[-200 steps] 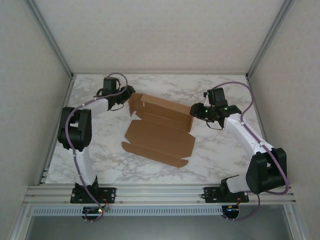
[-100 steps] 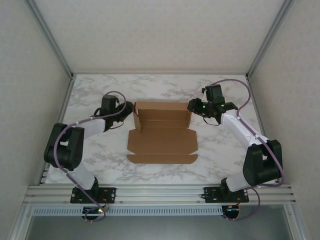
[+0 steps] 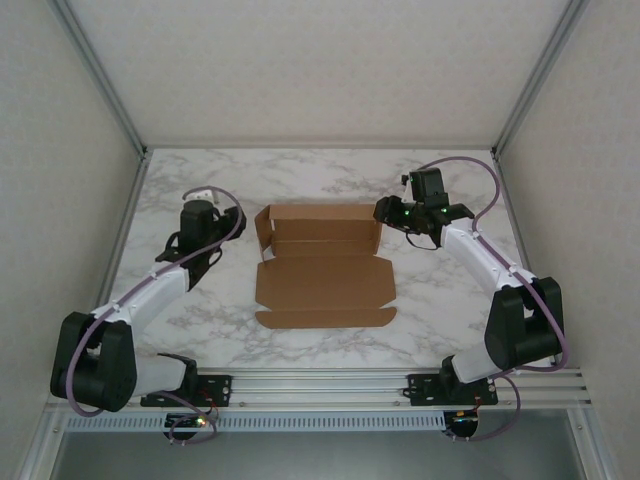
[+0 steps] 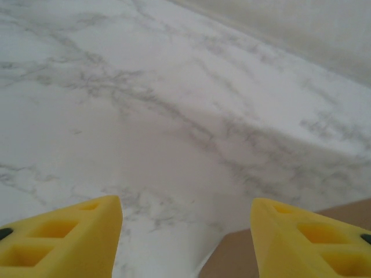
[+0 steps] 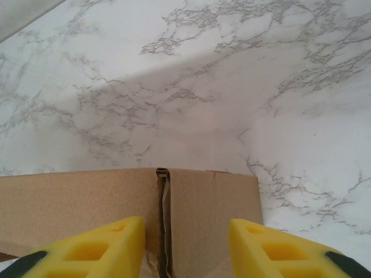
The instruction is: Fold the paper box
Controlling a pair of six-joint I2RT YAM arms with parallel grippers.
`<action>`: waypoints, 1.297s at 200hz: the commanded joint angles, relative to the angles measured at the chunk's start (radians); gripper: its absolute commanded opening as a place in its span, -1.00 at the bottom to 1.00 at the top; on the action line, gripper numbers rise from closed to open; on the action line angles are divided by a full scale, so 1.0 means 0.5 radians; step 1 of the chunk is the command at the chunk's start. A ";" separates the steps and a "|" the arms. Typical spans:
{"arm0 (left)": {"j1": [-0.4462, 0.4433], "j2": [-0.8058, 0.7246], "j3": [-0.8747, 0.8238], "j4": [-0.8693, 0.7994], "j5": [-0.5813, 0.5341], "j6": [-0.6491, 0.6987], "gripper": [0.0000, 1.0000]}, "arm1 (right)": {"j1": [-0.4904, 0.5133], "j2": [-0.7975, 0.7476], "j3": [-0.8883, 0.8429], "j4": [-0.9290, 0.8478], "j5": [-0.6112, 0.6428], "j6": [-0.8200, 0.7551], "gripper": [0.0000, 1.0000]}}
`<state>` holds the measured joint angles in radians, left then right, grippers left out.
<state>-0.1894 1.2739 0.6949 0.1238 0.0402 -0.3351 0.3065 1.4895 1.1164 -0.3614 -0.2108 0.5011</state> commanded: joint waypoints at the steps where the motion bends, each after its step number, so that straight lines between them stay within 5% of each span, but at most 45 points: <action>1: -0.039 -0.042 -0.051 -0.130 0.026 0.220 0.18 | 0.023 0.040 -0.024 -0.104 -0.004 -0.052 -0.16; 74: -0.200 -0.058 -0.111 0.036 0.324 0.397 -0.02 | 0.024 0.043 -0.018 -0.113 -0.024 -0.063 -0.16; 154: -0.307 -0.019 -0.058 0.047 0.456 0.468 0.04 | 0.024 0.055 -0.004 -0.126 -0.046 -0.055 -0.16; 259: -0.446 0.139 0.080 -0.045 0.058 0.642 0.10 | 0.025 0.055 -0.021 -0.116 -0.048 -0.054 -0.15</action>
<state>-0.4072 1.3037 0.6739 0.0917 0.1532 -0.0505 0.3065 1.4895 1.1164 -0.3618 -0.2153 0.4866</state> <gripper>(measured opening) 0.553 0.423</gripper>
